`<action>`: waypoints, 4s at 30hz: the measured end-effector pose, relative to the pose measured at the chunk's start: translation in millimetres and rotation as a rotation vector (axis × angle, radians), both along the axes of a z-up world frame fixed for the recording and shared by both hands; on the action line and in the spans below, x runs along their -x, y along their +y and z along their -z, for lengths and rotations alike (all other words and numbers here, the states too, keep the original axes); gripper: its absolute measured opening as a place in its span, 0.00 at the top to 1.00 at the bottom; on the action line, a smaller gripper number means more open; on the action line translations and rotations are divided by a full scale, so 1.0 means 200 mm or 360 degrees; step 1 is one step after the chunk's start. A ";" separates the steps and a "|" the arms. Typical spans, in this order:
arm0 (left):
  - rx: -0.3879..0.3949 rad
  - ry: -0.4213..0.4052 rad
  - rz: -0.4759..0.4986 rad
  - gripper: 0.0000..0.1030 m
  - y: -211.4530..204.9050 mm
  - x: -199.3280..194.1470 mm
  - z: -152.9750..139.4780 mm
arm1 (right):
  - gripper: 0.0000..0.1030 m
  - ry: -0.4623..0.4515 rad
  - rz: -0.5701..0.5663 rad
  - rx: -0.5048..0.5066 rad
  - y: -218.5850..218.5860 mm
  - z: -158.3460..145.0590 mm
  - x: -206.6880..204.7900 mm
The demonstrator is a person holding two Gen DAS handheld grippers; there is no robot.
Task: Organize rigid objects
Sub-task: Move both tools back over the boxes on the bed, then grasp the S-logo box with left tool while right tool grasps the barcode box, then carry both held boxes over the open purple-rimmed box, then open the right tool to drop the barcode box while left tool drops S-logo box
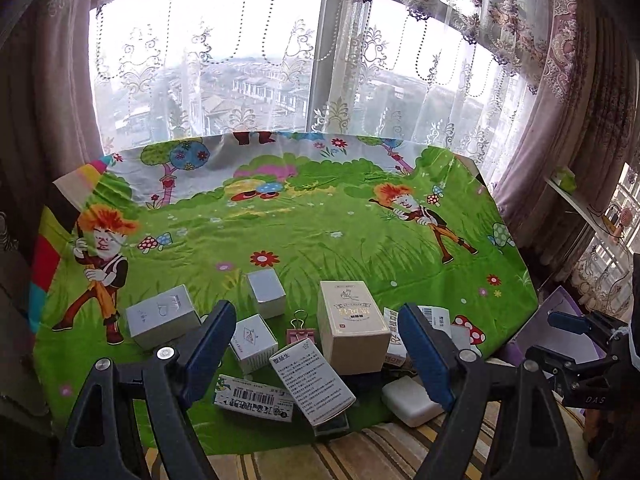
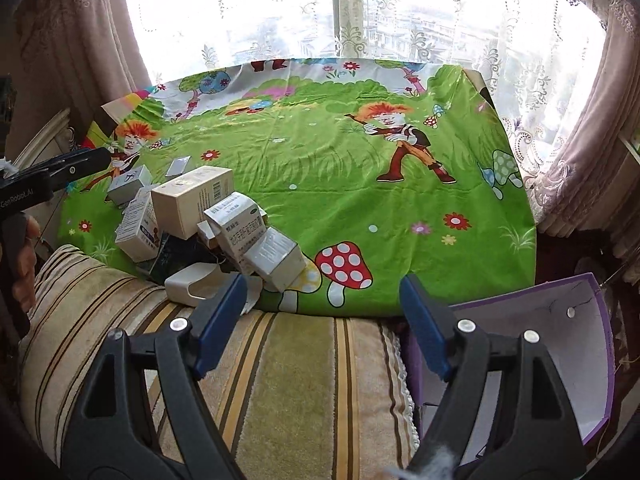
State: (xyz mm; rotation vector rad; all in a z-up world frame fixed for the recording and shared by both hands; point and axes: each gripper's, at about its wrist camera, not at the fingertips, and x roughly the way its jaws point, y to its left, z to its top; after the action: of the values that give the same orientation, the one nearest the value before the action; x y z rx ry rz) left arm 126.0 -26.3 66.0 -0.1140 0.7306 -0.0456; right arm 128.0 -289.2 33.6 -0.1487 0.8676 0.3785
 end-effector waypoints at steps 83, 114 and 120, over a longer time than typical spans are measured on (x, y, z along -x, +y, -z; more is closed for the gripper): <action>0.0145 0.0153 -0.0419 0.14 0.22 -0.17 0.06 | 0.53 -0.0116 -0.0278 -0.0079 0.10 -0.17 -0.19; -0.0061 0.0447 0.0950 0.14 -1.48 0.20 0.23 | 0.53 0.0031 0.0654 0.0003 -0.92 0.09 0.28; -0.0005 0.0446 0.1127 0.13 -1.61 0.22 0.24 | 0.53 0.0020 0.0748 0.0034 -1.00 0.09 0.30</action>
State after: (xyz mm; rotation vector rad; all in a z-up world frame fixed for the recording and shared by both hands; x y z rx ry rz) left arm 81.3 -348.0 17.6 0.1497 1.0225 -0.7152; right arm 68.1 -488.3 15.8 0.0400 0.8890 -0.0694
